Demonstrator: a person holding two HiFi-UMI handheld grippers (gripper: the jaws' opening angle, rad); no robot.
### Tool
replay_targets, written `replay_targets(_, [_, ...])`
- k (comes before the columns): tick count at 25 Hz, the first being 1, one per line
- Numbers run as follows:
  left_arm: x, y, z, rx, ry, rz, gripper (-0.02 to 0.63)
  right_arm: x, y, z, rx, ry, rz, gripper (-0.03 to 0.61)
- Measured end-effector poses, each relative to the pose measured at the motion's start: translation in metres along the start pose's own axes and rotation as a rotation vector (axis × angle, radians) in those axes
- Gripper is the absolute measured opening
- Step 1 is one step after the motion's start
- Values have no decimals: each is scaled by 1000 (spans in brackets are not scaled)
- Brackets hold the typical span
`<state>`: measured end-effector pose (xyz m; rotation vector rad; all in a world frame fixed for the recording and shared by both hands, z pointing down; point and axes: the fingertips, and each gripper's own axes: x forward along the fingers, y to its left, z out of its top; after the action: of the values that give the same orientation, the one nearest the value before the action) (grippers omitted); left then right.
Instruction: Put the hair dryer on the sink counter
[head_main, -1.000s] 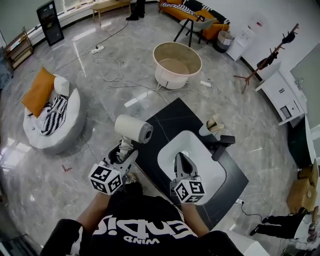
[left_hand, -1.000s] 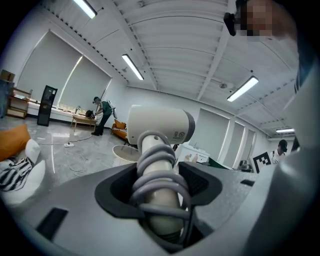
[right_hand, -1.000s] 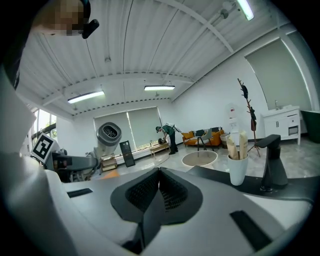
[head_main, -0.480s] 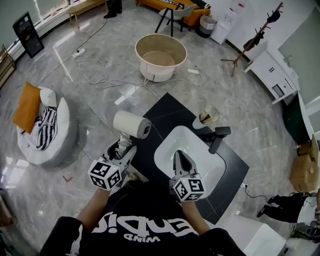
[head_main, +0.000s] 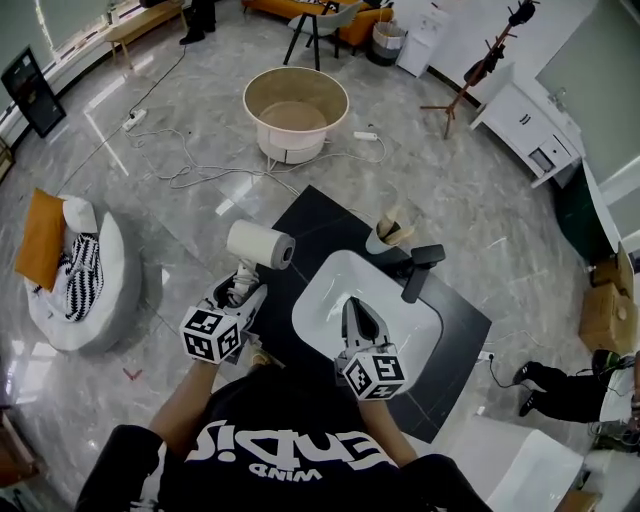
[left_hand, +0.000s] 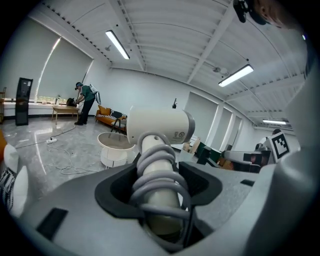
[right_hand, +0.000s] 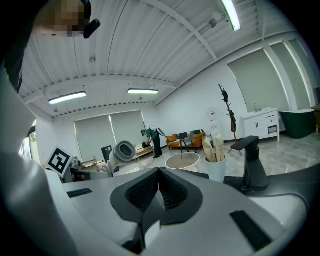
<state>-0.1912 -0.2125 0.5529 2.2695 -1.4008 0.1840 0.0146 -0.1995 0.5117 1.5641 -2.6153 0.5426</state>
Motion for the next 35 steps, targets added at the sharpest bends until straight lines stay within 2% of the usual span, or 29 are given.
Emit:
replay_targets(17, [100, 15, -50, 41, 211, 3, 250, -9, -42, -5, 51, 11, -97, 24])
replay_targets(27, [130, 27, -83, 56, 316, 23, 250, -4, -58, -11, 66, 28, -123, 24])
replay_targets(35, [142, 35, -99, 82, 375, 43, 250, 2, -58, -19, 71, 58, -110, 24])
